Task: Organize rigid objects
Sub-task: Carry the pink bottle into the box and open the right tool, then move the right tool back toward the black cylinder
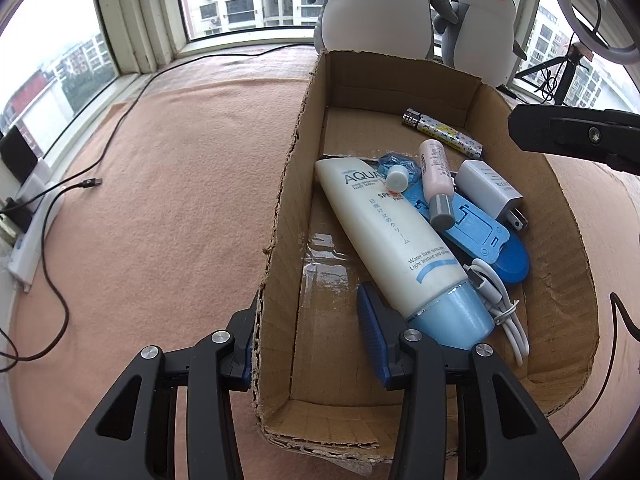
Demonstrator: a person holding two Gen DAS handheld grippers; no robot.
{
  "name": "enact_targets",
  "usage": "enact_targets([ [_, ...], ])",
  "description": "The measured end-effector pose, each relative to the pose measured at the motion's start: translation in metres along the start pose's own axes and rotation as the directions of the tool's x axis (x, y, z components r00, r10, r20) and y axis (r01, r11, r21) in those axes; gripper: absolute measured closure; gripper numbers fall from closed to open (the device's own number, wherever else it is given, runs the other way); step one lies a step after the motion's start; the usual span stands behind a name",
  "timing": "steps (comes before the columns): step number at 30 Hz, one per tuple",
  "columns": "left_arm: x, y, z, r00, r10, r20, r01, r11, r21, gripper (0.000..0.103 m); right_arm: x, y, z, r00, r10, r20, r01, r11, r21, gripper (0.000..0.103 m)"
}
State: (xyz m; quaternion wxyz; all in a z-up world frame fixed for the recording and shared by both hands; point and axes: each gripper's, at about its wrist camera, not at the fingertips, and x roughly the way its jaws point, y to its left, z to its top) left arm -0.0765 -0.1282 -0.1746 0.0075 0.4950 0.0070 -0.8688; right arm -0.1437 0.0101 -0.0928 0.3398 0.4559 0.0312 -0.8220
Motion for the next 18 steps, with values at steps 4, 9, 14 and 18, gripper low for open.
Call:
enact_targets([
  [4,0.000,0.000,0.000,1.000,0.001,0.000,-0.001,1.000,-0.001,0.060,-0.005,-0.010,0.000,1.000,-0.009,0.015,0.008,1.000,0.021,0.033],
  [9,0.000,0.000,0.000,1.000,0.002,0.000,-0.002,1.000,0.001,0.060,-0.012,-0.025,-0.003,0.999,-0.021,0.028,0.020,0.999,0.050,0.033],
  [14,0.000,0.000,0.000,1.000,0.003,0.000,-0.003,1.000,0.002,0.060,-0.018,-0.042,-0.007,0.999,-0.039,0.034,0.036,0.995,0.089,0.032],
  [18,0.000,0.000,0.000,1.000,0.003,0.000,-0.003,1.000,0.002,0.060,-0.025,-0.061,-0.012,0.997,-0.059,0.046,0.052,0.988,0.143,0.032],
])
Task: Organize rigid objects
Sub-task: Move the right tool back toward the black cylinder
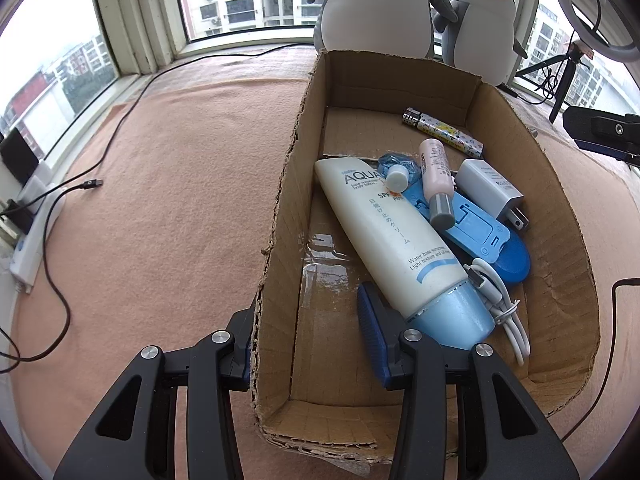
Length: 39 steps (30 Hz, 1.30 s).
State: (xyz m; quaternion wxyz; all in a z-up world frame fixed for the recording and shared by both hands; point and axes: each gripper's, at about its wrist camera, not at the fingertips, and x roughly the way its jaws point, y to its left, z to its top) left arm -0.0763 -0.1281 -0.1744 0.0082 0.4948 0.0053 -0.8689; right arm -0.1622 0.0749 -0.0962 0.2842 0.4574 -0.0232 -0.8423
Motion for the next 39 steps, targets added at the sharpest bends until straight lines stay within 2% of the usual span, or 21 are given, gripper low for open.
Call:
enact_targets([
  [6,-0.001,0.001,0.000,1.000,0.002,0.000,-0.002,1.000,0.003,0.060,-0.002,-0.045,0.001,0.999,-0.051,0.008,0.050,0.990,0.134,0.032],
  [13,-0.001,0.000,0.000,1.000,0.002,0.000,-0.002,1.000,0.003,0.060,0.003,-0.082,0.005,0.993,-0.116,0.005,0.113,0.974,0.197,0.032],
  [21,-0.002,0.001,0.000,1.000,0.003,0.000,-0.003,1.000,0.003,0.060,0.024,-0.122,0.019,0.993,-0.113,-0.033,0.117,0.933,0.341,0.033],
  [31,-0.001,0.001,0.000,1.000,0.001,-0.001,-0.001,1.000,0.000,0.060,0.062,-0.140,0.039,0.982,-0.160,-0.101,0.188,0.895,0.405,0.052],
  [39,-0.001,0.001,0.000,1.000,0.001,-0.001,-0.001,1.000,-0.001,0.060,0.082,-0.149,0.049,0.971,-0.190,-0.143,0.234,0.874,0.426,0.058],
])
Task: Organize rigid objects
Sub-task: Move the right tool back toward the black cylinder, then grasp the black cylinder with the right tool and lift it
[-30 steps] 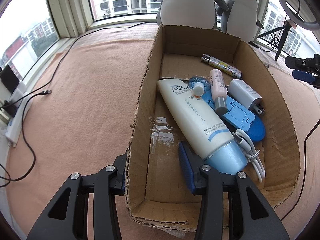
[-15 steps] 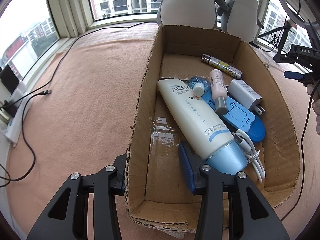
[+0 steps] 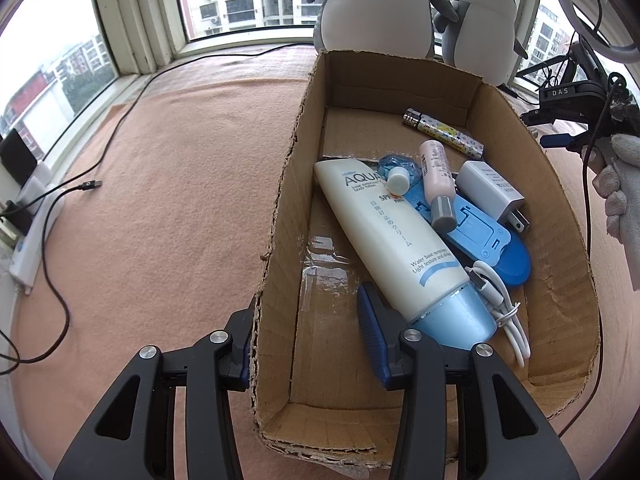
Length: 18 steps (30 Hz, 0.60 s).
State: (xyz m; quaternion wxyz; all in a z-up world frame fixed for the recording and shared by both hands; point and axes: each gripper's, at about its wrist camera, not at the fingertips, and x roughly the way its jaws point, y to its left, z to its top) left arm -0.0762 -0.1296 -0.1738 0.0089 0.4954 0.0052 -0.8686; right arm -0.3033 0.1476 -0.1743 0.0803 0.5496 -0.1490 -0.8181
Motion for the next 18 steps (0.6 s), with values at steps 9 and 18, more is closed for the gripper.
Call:
enact_targets([
  [9,0.000,-0.001,0.000,1.000,-0.002,0.000,0.002,1.000,-0.002,0.060,0.011,0.008,0.003,0.998,-0.057,-0.022,0.056,0.998,-0.041,0.069],
  [18,0.000,0.000,0.000,1.000,-0.002,0.000,0.002,1.000,-0.002,0.060,0.011,0.005,-0.001,0.996,-0.082,-0.032,0.079,0.993,-0.085,0.083],
])
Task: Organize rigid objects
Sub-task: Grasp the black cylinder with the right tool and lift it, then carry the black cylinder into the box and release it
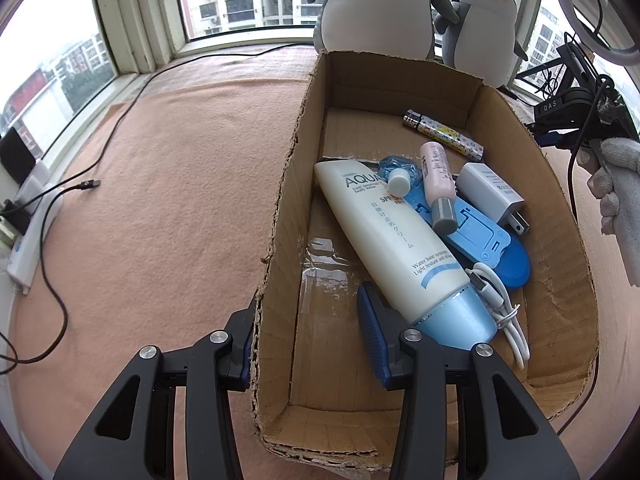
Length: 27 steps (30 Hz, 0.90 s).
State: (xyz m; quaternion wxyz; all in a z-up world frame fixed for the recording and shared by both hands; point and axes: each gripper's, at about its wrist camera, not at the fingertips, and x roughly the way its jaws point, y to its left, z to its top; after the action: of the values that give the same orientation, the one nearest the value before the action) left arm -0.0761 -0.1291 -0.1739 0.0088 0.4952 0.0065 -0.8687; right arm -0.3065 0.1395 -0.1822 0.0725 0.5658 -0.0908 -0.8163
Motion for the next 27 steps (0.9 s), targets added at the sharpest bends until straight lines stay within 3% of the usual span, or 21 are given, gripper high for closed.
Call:
enact_targets([
  [4,0.000,0.000,0.000,1.000,0.000,0.000,0.000,1.000,0.000,0.060,-0.002,-0.004,-0.004,1.000,0.004,-0.005,-0.005,1.000,-0.018,0.088],
  [13,-0.001,0.000,0.000,1.000,-0.001,0.000,0.001,1.000,-0.002,0.060,-0.013,-0.011,-0.029,0.999,0.030,-0.021,-0.032,0.996,-0.086,0.088],
  [19,-0.001,-0.002,0.001,1.000,-0.004,0.001,0.004,1.000,-0.006,0.060,-0.035,-0.014,-0.062,0.996,0.089,-0.005,-0.089,0.992,-0.086,0.088],
  [27,-0.001,-0.002,0.001,1.000,-0.004,0.001,0.004,1.000,-0.004,0.060,-0.089,0.024,-0.079,0.979,0.193,0.065,-0.180,0.969,-0.170,0.088],
])
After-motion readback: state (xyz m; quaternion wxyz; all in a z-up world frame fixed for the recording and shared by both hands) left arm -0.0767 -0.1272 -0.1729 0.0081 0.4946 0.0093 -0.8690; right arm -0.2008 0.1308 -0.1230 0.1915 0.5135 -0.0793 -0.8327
